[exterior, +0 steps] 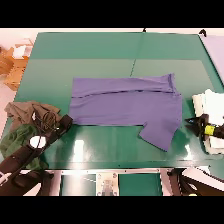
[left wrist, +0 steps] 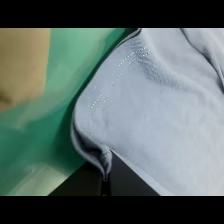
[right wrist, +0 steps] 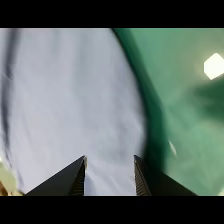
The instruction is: Fold the shirts.
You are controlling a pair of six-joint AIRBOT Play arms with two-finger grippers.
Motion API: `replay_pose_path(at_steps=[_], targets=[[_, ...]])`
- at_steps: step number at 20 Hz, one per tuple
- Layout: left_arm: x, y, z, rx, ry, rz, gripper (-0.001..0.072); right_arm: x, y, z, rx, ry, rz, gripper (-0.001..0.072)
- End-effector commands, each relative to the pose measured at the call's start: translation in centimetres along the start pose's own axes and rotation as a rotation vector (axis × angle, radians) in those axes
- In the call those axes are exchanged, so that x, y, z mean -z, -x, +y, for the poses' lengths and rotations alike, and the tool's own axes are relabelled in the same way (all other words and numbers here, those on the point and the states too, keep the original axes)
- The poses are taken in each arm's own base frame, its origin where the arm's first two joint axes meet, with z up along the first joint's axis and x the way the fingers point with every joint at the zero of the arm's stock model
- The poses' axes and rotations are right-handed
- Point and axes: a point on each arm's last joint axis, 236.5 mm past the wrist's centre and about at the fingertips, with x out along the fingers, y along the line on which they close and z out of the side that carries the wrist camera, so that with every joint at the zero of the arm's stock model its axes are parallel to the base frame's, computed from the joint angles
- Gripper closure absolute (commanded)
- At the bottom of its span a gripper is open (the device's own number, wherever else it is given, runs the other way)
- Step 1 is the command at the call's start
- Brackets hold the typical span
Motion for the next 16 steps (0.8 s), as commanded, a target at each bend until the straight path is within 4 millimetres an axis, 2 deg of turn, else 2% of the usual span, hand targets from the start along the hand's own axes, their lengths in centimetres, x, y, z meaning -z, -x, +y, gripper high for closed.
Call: replay_pose_path(at_steps=[1,3,5,7,11,16], targets=[[-0.5,0.0,0.0,0.001,-0.053,-0.02,0.0682,4.1,-2.0,-3.3,0.054,-0.027,0.092,0.0342],[-0.1,0.0,0.0,0.0,-0.066,-0.005,0.0682,4.0,-3.0,-4.7,0.095,-0.016,0.053,0.0342],[0.0,0.0,0.0,0.0,-0.064,0.002,0.0681,3.5,-3.7,-5.4,0.131,0.013,0.025,0.0342],[0.3,0.0,0.0,0.0,-0.064,0.013,0.0681,4.0,-4.5,-5.2,0.143,0.047,0.056,0.0342],[0.5,0.0,0.0,0.0,-0.062,0.023,0.0681,6.9,-6.3,-3.9,0.153,0.137,0.18,0.0343],[2.0,0.1,0.0,0.0,-0.063,0.085,0.0681,8.6,-6.1,-3.4,0.131,0.122,0.251,0.0364]])
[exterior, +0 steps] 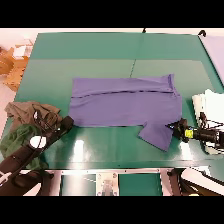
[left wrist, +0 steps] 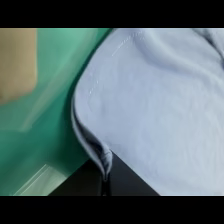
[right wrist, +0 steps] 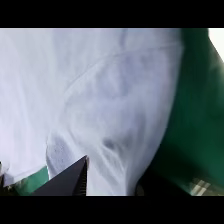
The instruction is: Fold the shirts.
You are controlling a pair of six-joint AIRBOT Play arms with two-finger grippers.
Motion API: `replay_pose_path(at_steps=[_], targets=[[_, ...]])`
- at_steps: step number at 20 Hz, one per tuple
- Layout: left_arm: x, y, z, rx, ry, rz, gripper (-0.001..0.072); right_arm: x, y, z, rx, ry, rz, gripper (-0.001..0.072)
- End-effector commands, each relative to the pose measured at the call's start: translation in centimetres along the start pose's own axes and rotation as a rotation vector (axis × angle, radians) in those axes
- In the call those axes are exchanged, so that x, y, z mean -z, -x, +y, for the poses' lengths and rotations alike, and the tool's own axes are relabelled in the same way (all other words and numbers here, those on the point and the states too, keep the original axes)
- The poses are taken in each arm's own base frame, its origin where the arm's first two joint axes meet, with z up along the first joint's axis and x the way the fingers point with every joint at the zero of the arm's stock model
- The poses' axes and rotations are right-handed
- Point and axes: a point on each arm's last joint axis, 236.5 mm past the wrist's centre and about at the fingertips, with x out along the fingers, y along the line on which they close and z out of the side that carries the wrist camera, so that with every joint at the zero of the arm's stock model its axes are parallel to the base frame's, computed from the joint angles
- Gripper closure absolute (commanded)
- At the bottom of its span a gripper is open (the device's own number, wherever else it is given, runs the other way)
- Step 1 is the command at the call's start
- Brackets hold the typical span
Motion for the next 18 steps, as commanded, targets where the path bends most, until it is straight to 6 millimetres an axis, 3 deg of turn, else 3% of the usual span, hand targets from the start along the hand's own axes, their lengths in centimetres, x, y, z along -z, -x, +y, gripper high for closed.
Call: replay_pose_path(at_steps=[1,3,5,9,11,16,18], targets=[[1.1,0.0,-0.1,0.002,-0.002,0.047,0.0681,2.0,-0.1,-0.6,0.032,0.018,0.085,0.0371],[1.7,0.1,-0.1,0.002,-0.002,0.071,0.0681,2.1,0.0,-0.4,0.027,0.016,0.095,0.0594],[2.8,0.2,-0.1,0.002,-0.003,0.118,0.0681,1.4,0.4,0.0,0.028,0.009,0.075,0.0695],[5.0,0.5,0.1,-0.004,-0.027,0.214,0.0683,0.3,2.2,1.1,0.053,-0.008,0.017,0.0698],[6.9,1.1,0.4,-0.013,-0.055,0.298,0.0684,0.3,3.6,0.6,0.125,-0.025,-0.034,0.0699],[11.2,3.4,4.0,-0.156,-0.097,0.506,0.0684,0.7,6.8,-1.2,0.321,0.019,-0.141,0.0699],[11.9,4.5,3.2,-0.128,-0.113,0.542,0.0684,1.5,7.1,-2.6,0.406,0.023,-0.114,0.07]])
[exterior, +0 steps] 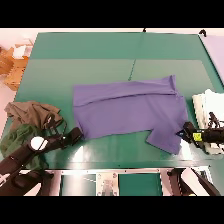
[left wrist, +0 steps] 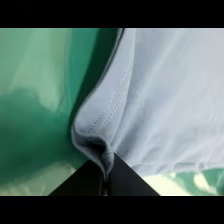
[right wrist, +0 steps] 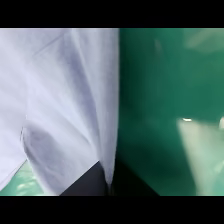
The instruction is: Fold the shirts.
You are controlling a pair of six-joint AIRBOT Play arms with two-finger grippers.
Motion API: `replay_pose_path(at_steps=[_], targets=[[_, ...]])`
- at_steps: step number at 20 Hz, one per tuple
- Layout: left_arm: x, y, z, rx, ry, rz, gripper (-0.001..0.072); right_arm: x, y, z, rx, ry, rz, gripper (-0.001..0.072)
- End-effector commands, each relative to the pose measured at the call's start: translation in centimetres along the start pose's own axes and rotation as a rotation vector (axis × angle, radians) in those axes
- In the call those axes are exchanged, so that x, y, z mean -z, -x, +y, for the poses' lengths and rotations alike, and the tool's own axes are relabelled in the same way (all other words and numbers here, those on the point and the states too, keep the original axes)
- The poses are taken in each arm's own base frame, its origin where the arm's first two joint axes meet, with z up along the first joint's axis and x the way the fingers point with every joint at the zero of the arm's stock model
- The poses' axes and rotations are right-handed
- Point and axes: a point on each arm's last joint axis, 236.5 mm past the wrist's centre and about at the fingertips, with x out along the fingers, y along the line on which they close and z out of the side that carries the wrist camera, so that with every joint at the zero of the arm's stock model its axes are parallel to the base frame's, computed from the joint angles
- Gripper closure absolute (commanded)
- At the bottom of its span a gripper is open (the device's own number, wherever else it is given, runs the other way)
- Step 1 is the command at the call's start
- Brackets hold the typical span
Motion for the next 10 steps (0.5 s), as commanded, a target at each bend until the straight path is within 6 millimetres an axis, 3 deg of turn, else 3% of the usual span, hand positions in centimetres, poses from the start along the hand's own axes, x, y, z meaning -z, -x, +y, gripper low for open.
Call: replay_pose_path(at_steps=[1,3,6,7,10], targets=[[2.7,1.5,0.0,-0.008,-0.041,0.095,0.0684,0.8,0.7,-2.4,0.154,0.005,-0.001,0.0699],[3.2,3.5,-1.2,0.03,-0.036,0.077,0.0684,1.2,0.6,-2.1,0.156,0.027,0.017,0.07],[4.3,6.2,2.3,-0.116,-0.02,0.073,0.0684,1.6,0.7,-1.7,0.164,0.05,0.039,0.07],[3.7,7.0,2.6,-0.127,-0.006,0.024,0.0684,1.3,1.1,-1.3,0.162,0.06,0.032,0.07],[0.8,8.6,0.8,-0.087,-0.003,-0.105,0.0685,-2.0,4.4,1.9,0.12,0.112,-0.072,0.07]])
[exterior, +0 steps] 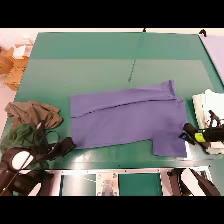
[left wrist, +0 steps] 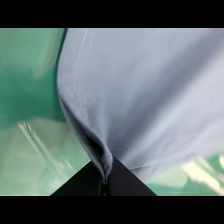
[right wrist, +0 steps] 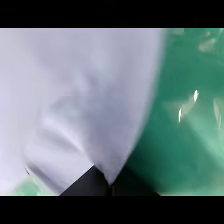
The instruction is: Fold the shirts.
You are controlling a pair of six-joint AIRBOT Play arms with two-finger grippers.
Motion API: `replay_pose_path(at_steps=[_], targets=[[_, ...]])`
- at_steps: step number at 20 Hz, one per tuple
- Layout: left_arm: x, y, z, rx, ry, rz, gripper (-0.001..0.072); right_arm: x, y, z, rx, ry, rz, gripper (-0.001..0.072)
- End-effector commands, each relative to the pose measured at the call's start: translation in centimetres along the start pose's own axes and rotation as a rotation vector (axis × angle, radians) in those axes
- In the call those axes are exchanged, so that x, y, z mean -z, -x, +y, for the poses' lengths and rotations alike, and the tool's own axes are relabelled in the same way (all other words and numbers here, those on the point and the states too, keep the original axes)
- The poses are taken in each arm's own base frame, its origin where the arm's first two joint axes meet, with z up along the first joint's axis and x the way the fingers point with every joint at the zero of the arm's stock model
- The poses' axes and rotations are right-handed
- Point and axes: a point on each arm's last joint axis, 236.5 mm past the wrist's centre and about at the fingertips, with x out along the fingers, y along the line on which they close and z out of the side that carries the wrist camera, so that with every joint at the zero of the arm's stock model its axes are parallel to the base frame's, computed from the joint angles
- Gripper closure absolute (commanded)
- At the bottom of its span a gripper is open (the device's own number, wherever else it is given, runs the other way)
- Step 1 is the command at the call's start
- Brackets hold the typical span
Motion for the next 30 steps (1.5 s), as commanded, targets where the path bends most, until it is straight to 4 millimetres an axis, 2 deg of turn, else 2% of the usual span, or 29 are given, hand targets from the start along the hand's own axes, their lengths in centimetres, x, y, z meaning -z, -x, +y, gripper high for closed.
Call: replay_pose_path(at_steps=[1,3,5,7,10,12,14,16,18,21,23,26,29,30], targets=[[-2.5,2.0,0.2,-0.048,0.026,-0.112,0.0685,-3.6,4.0,2.7,-0.036,0.048,-0.114,0.07],[-4.5,1.8,-0.7,-0.09,0.006,-0.137,0.0684,-5.2,5.6,4.4,-0.045,0.103,-0.15,0.07],[-7.2,1.0,-2.6,-0.121,-0.054,-0.149,0.0684,-5.7,5.0,6.3,-0.061,0.134,-0.123,0.0699],[-9.9,-0.5,-4.5,-0.189,-0.137,-0.122,0.0684,-7.1,3.9,8.1,-0.074,0.169,-0.122,0.0699],[-15.1,-2.8,-9.0,-0.229,-0.229,-0.121,0.0683,-10.2,2.9,10.1,-0.085,0.19,-0.126,0.0699],[-18.9,-3.1,-11.1,-0.239,-0.236,-0.142,0.0683,-13.2,3.0,11.1,-0.094,0.19,-0.145,0.0699],[-22.3,-2.1,-10.9,-0.255,-0.19,-0.165,0.0683,-16.2,3.1,12.2,-0.097,0.201,-0.161,0.0699],[-24.6,-1.0,-10.6,-0.238,-0.168,-0.197,0.0683,-18.7,2.6,13.6,-0.102,0.236,-0.166,0.0698],[-25.4,-1.6,-11.0,-0.199,-0.173,-0.204,0.0683,-20.7,1.8,15.2,-0.107,0.267,-0.168,0.0698],[-24.9,-5.2,-11.4,-0.132,-0.134,-0.138,0.0683,-22.6,0.6,17.7,-0.115,0.316,-0.173,0.0698],[-25.1,-6.6,-10.9,-0.13,-0.122,-0.129,0.0683,-23.7,0.1,18.5,-0.119,0.328,-0.179,0.0698],[-27.4,-6.2,-11.8,-0.092,-0.12,-0.214,0.0683,-25.1,-0.7,19.0,-0.122,0.33,-0.183,0.0698],[-28.6,-6.8,-12.7,-0.067,-0.146,-0.227,0.0681,-25.8,-2.2,19.5,-0.143,0.316,-0.185,0.0696],[-29.0,-7.1,-13.4,-0.045,-0.163,-0.235,0.0634,-26.2,-2.7,19.9,-0.155,0.31,-0.198,0.0616]])
